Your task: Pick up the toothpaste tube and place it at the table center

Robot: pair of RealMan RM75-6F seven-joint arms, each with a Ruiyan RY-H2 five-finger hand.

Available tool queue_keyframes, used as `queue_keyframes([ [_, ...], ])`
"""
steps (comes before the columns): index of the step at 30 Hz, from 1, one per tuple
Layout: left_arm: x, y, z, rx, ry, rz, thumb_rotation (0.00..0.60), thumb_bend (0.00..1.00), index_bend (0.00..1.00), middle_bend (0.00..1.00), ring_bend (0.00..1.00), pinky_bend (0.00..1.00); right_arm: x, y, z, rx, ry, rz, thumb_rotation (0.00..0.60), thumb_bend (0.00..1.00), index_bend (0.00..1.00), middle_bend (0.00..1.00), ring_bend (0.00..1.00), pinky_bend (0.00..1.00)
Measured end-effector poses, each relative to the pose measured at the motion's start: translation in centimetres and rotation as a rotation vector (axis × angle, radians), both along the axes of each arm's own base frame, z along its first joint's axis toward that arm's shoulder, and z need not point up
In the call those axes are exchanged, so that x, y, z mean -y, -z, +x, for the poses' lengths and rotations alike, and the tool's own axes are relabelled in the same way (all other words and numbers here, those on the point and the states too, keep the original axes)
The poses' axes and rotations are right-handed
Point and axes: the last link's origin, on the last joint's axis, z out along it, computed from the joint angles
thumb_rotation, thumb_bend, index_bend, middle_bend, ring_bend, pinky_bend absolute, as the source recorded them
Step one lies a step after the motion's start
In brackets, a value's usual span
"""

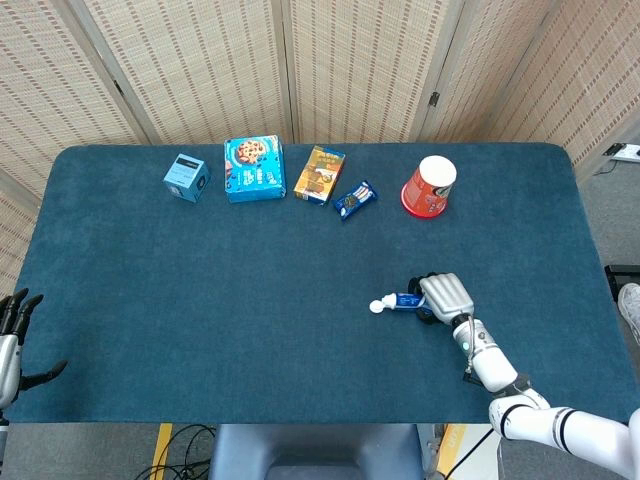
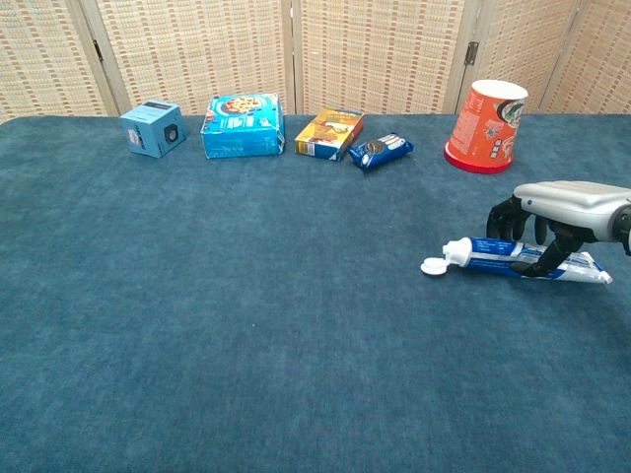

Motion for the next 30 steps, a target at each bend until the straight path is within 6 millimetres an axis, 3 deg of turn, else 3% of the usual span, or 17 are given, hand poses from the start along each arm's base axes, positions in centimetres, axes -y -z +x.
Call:
queue_keyframes([
  [9, -0.4, 0.2, 0.1, 0.005, 0.009, -0.008, 0.6, 0.06, 0.14, 0.09, 0.07, 0.14, 0.0, 0.1, 0.3, 0.009, -0.007, -0.008, 0.6, 0.55, 0.58, 0.58, 0.45, 0.44],
  [16, -1.9, 0.1, 1.0, 0.009, 0.053, -0.024, 0.6, 0.06, 0.14, 0.09, 0.07, 0.14, -0.6, -0.3, 2.0, 0.106, -0.035, -0.006, 0.6, 0.63, 0.65, 0.64, 0.51, 0.47],
  [22, -4.1, 0.2, 2.3, 0.026, 0.117, -0.044, 0.6, 0.06, 0.14, 0.09, 0.07, 0.14, -1.3, -0.7, 4.6, 0.246, -0.066, 0.033, 0.6, 0.64, 0.68, 0.66, 0.53, 0.48],
  [30, -6.8, 1.4, 5.0, 0.078, 0.258, -0.067, 0.6, 0.06, 0.09, 0.09, 0.07, 0.14, -2.1, -0.8, 9.7, 0.466, -0.134, 0.117, 0.6, 0.65, 0.68, 0.67, 0.54, 0.48],
])
